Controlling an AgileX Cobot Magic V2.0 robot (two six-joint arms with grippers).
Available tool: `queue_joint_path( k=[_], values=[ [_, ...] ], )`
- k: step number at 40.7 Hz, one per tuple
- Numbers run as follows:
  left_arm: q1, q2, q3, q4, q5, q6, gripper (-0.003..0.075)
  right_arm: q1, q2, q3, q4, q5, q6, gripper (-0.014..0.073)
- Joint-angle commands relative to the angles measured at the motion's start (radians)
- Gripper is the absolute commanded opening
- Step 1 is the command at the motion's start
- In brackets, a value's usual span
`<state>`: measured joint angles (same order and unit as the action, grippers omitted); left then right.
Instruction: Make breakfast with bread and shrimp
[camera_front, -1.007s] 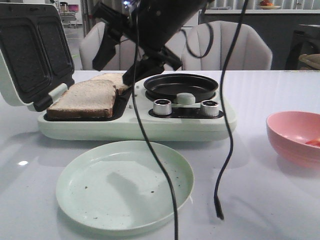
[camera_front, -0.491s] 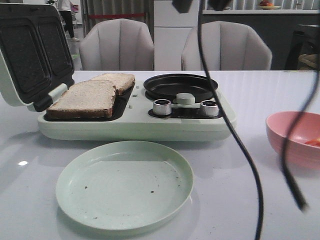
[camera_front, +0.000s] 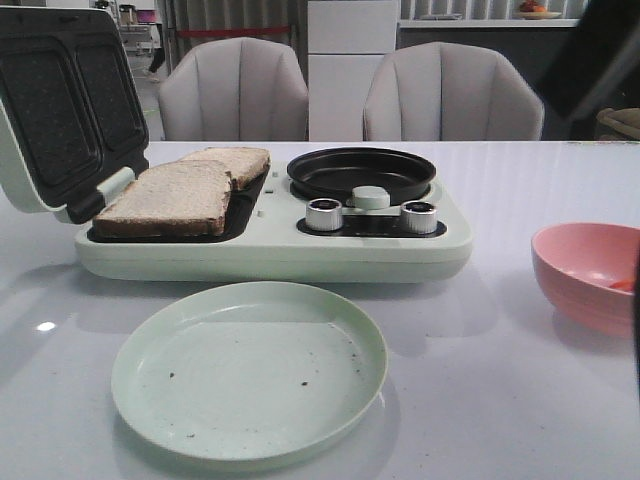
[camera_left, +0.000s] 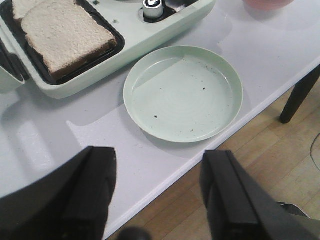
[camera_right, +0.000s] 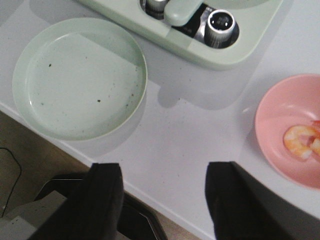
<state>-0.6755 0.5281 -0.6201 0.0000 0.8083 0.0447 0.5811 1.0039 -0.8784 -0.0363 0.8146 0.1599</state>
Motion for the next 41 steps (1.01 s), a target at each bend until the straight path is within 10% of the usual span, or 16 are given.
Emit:
queue_joint_path(
  k=[1,18,27,31,41],
  values=[
    [-0.009,0.000,-0.028,0.000,-0.068,-0.007,0.0424,0.000,-0.097,0.060,0.005,-0.094,0.003,0.0473],
    [-0.009,0.127,-0.131,0.047,0.094,-0.007,0.0417,0.000,-0.250,0.166,0.008,-0.090,0.002,0.0473],
    [0.027,0.393,-0.229,0.109,0.157,-0.012,0.0221,0.000,-0.250,0.166,0.008,-0.088,0.002,0.0473],
    [0.114,0.520,-0.272,0.111,0.162,-0.012,0.0092,0.000,-0.250,0.166,0.008,-0.088,0.002,0.0473],
    [0.462,0.688,-0.397,-0.038,0.112,0.020,0.0106,0.000,-0.250,0.166,0.008,-0.088,0.002,0.0473]
  ],
)
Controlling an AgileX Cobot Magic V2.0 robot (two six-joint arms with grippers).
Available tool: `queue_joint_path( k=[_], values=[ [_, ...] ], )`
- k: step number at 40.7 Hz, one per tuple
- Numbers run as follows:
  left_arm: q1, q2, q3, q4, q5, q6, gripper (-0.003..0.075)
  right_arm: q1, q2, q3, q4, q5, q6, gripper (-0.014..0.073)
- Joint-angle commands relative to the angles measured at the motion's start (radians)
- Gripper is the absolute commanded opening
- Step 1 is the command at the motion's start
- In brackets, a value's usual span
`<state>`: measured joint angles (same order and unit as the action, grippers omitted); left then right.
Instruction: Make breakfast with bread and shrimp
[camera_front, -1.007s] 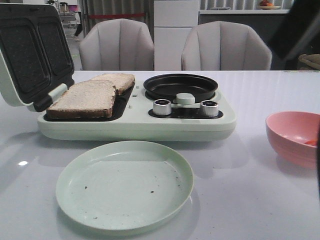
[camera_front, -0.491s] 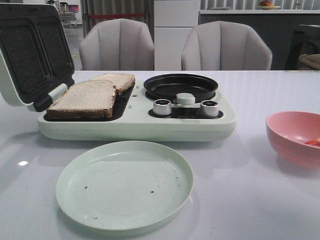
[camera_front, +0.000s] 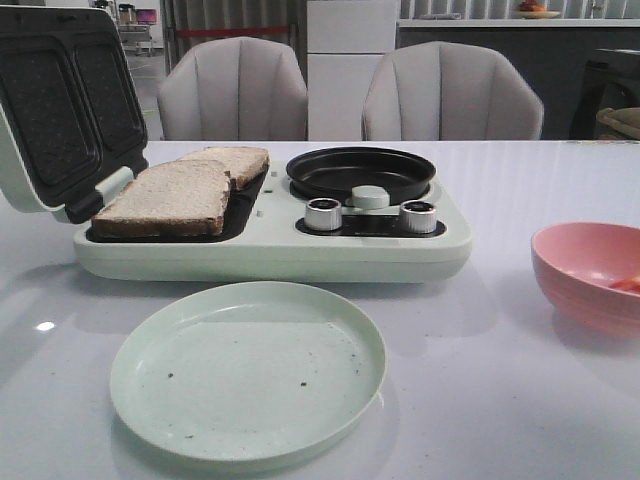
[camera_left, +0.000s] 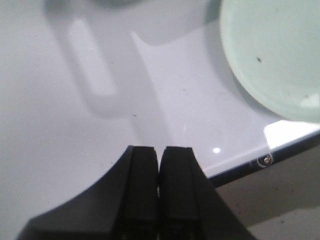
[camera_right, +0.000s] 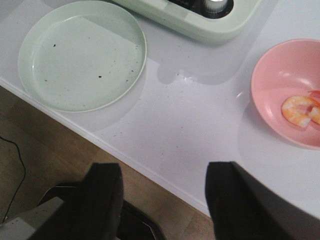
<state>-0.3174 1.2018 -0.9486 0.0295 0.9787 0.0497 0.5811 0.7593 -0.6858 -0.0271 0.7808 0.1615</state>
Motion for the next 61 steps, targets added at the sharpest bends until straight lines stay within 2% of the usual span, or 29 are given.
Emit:
queue_joint_path(
  k=[1,10,14,17,26,38,49,56,61],
  values=[
    [0.139,0.026,-0.084,-0.090,-0.068,0.029,0.0106,0.000,-0.006,-0.027,-0.001,-0.054,0.001,0.0473],
    [0.446,0.136,-0.228,-0.442,-0.083,0.217,0.0106,0.000,-0.006,-0.027,-0.001,-0.054,0.001,0.0473],
    [0.526,0.205,-0.311,-0.559,-0.083,0.256,0.0106,0.000,-0.006,-0.027,-0.001,-0.054,0.001,0.0473],
    [0.556,0.259,-0.385,-0.580,-0.085,0.258,0.0104,0.000,-0.006,-0.027,-0.001,-0.054,0.001,0.0473],
    [0.560,0.412,-0.540,-0.602,-0.142,0.258,0.0098,0.000,-0.006,-0.027,-0.001,-0.054,0.001,0.0473],
    [0.543,0.534,-0.683,-0.678,-0.089,0.258,0.0098,0.000,-0.006,-0.027,-0.001,-0.052,0.001,0.0473],
    [0.490,0.530,-0.707,-0.814,-0.040,0.368,0.0098,0.000,-0.006,-0.027,-0.001,-0.050,0.001,0.0473],
    [0.415,0.523,-0.702,-0.814,0.007,0.434,0.0098,0.000,-0.006,-0.027,-0.001,-0.048,0.001,0.0473],
    [0.335,0.486,-0.658,-0.809,-0.013,0.476,0.0100,0.000,-0.006,-0.027,-0.001,-0.046,0.001,0.0473]
  ],
)
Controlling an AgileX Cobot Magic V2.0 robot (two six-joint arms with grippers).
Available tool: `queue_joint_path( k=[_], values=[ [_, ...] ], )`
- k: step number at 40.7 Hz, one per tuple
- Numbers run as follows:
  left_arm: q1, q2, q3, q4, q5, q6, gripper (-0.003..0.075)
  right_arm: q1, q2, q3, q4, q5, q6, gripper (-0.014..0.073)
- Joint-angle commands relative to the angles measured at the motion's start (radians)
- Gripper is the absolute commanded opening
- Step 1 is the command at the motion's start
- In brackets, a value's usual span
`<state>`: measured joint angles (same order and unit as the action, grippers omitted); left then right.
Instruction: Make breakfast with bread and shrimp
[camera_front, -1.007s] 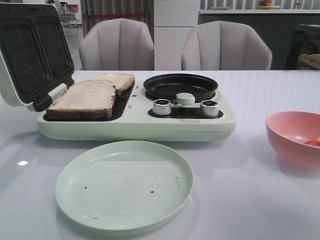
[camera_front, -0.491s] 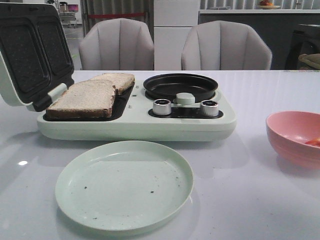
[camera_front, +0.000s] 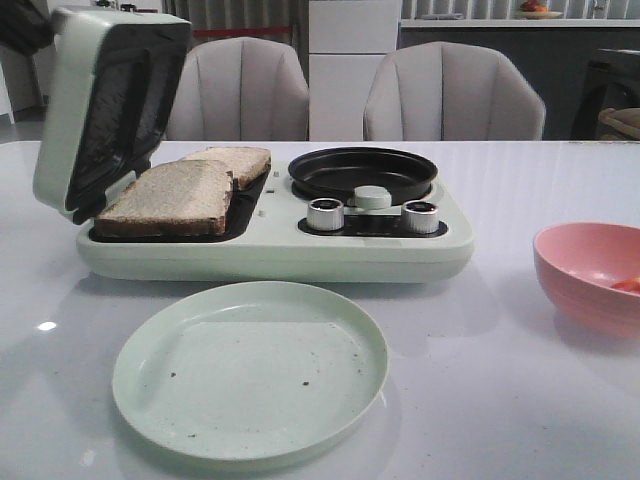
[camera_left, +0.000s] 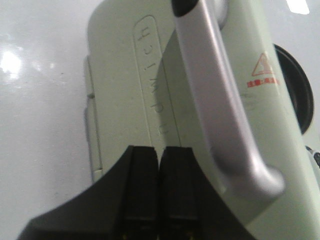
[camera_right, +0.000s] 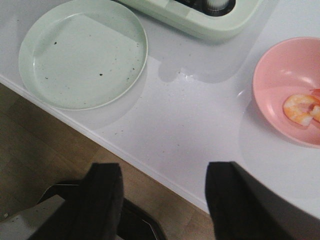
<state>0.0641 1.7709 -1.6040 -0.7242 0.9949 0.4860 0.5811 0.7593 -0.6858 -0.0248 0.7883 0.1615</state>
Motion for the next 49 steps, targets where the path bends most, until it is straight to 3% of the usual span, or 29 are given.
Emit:
queue_joint_path(
  k=[1,13,25,33,49],
  values=[
    [-0.069,-0.097,0.020,-0.045,-0.047,0.045,0.0102,0.000,-0.006,-0.027,-0.003,-0.053,0.001,0.0473],
    [-0.331,-0.370,0.382,0.126,-0.308,0.056,0.0102,0.000,-0.006,-0.027,-0.003,-0.053,0.001,0.0473],
    [-0.595,-0.594,0.604,0.216,-0.315,0.043,0.0103,0.000,-0.006,-0.027,-0.003,-0.053,0.001,0.0473],
    [-0.635,-0.756,0.710,0.444,-0.319,-0.238,0.0103,0.000,-0.006,-0.027,-0.003,-0.053,0.001,0.0473],
    [-0.635,-1.076,0.855,0.446,-0.250,-0.267,0.0102,0.000,-0.006,-0.027,-0.003,-0.080,0.001,0.0473]
  ],
)
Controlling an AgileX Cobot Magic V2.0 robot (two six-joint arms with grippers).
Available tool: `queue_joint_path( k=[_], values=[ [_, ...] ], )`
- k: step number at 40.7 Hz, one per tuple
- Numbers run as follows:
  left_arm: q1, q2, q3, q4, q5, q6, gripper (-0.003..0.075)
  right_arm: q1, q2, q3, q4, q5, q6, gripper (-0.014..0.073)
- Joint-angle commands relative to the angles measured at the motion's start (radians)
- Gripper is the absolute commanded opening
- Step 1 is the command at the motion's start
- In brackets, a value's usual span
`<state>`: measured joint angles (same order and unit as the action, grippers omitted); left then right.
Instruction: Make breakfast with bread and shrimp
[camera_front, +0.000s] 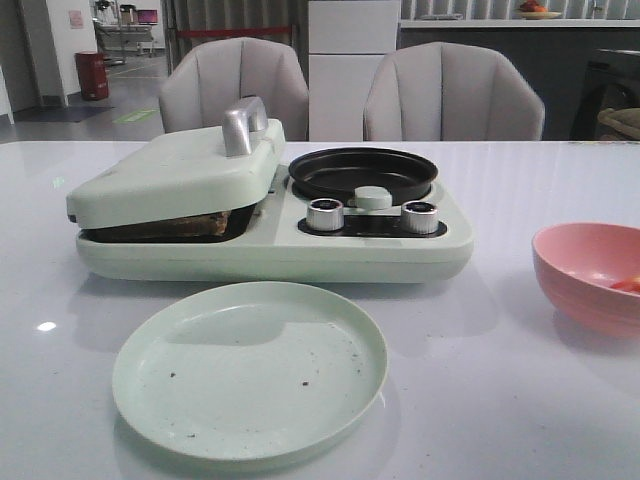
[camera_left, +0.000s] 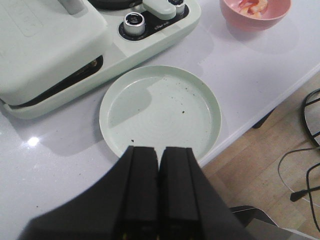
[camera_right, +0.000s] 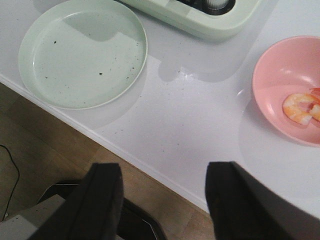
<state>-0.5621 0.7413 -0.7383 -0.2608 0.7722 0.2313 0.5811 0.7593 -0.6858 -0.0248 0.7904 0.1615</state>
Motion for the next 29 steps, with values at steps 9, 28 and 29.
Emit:
queue_joint_path(
  k=[9,28,29],
  values=[
    [-0.009,-0.090,0.001,-0.021,-0.023,-0.012,0.0102,-0.006,0.015,-0.029,0.009,-0.090,0.013,0.0473],
    [-0.009,-0.090,0.001,-0.025,-0.023,-0.012,0.0102,-0.519,0.383,-0.208,-0.030,0.052,0.049,0.0473],
    [-0.009,-0.090,0.001,-0.025,-0.023,-0.012,0.0102,-0.538,0.401,-0.215,-0.030,0.046,0.049,0.0473]
  ],
)
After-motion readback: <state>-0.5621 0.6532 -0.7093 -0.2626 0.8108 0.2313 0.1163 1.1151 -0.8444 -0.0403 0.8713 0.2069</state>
